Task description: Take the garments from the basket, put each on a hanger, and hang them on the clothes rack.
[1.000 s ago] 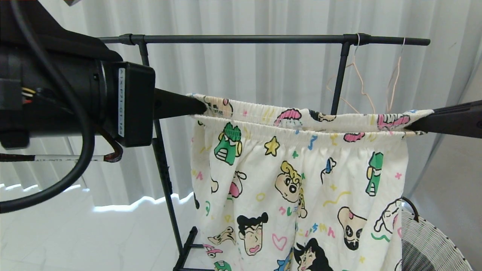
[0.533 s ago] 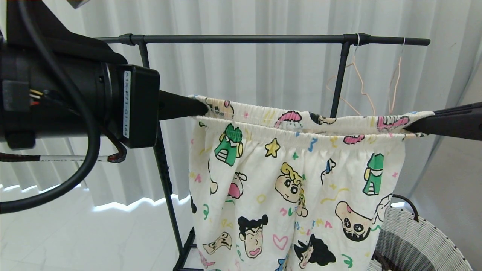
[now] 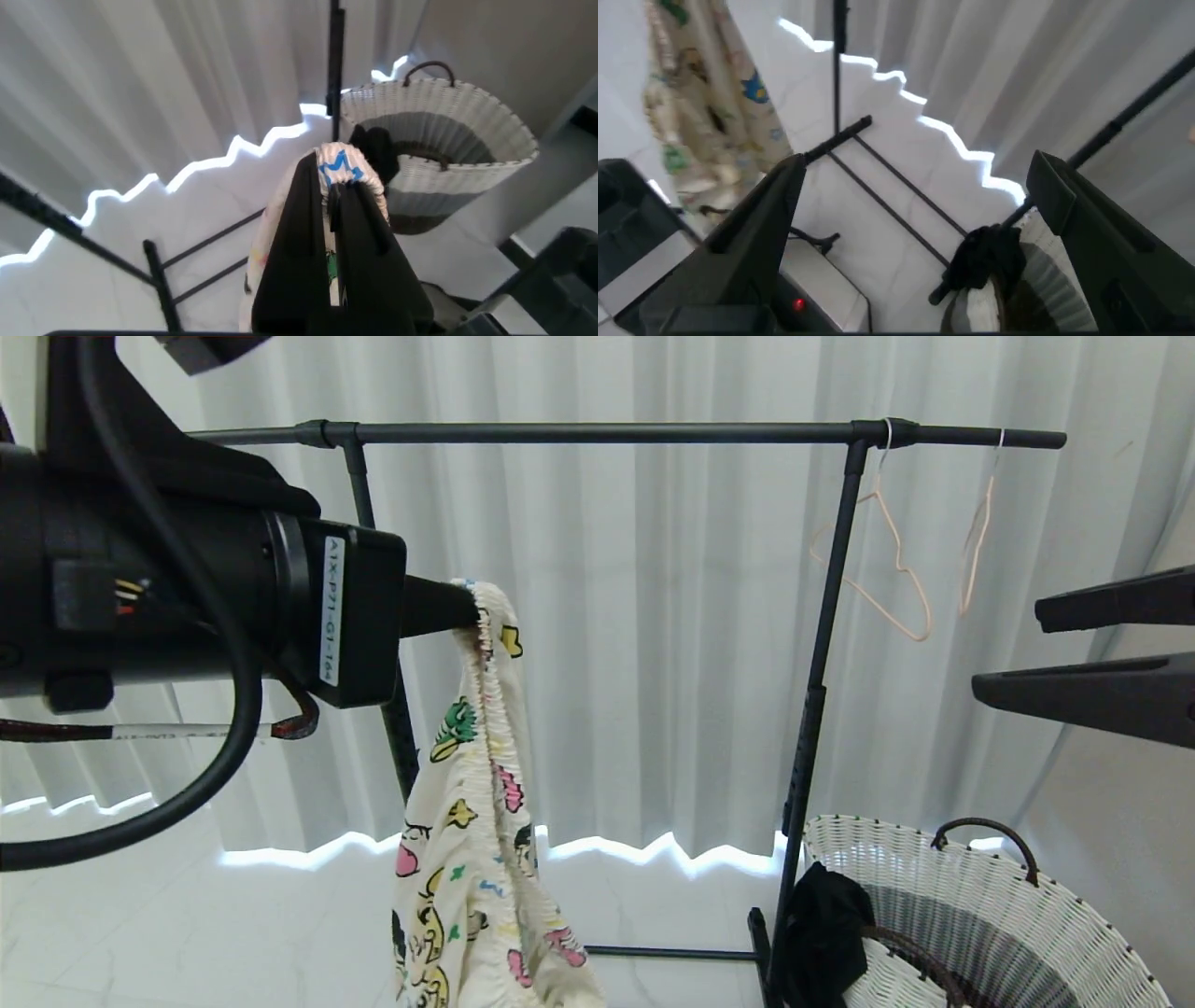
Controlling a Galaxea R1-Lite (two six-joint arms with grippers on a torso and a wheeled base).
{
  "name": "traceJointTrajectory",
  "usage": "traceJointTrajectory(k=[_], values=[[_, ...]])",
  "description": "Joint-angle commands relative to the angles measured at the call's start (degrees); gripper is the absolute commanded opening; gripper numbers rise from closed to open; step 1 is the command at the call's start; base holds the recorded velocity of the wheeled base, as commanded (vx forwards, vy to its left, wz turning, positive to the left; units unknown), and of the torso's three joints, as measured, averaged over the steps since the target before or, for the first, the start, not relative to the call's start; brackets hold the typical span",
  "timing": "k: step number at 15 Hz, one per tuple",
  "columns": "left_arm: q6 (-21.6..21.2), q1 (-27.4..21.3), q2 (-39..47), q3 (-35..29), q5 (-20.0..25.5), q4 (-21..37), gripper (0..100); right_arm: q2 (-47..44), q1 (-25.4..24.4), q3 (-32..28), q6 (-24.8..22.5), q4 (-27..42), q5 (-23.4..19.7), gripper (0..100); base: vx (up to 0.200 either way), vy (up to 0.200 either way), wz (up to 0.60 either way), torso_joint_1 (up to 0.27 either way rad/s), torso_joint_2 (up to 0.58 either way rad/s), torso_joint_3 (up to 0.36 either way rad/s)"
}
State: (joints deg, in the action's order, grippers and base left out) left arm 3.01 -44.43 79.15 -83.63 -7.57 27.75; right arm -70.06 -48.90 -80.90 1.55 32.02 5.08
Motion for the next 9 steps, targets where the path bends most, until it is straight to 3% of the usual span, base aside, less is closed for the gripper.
traceJointTrajectory(k=[1, 3, 4, 5, 7, 9], values=[[-0.55, 1.98, -2.86, 3.91, -1.83, 0.12, 0, -0.17, 8.20, -0.23, -0.05, 2.96, 6.78, 100, 0.000, 0.000, 0.00, 0.000, 0.00, 0.000], [-7.23, 9.63, -7.08, 9.80, -2.80, 0.03, 0, 0.63, 15.67, 0.04, -0.05, 7.61, 14.69, 100, 0.000, 0.000, 0.00, 0.000, 0.00, 0.000], [-10.57, 13.94, -8.49, 11.91, -2.54, -0.06, 0, 1.33, 18.75, 0.39, -0.23, 8.84, 15.57, 100, 0.000, 0.000, 0.00, 0.000, 0.00, 0.000], [-14.70, 21.67, -10.51, 15.07, -1.92, -0.15, 0, 1.86, 25.87, 2.15, -0.85, 9.37, 15.92, 100, 0.000, 0.000, 0.00, 0.000, 0.00, 0.000], [-14.79, 27.82, -12.53, 17.18, 1.15, -0.15, 0, 4.05, 33.08, 5.49, -4.10, 9.28, 15.75, 100, 0.000, 0.000, 0.00, 0.000, 0.00, 0.000], [-14.96, 31.60, -13.59, 18.85, 2.56, -0.24, 0, 6.43, 35.45, 8.56, -5.50, 8.93, 15.57, 100, 0.000, 0.000, 0.00, 0.000, 0.00, 0.000]])
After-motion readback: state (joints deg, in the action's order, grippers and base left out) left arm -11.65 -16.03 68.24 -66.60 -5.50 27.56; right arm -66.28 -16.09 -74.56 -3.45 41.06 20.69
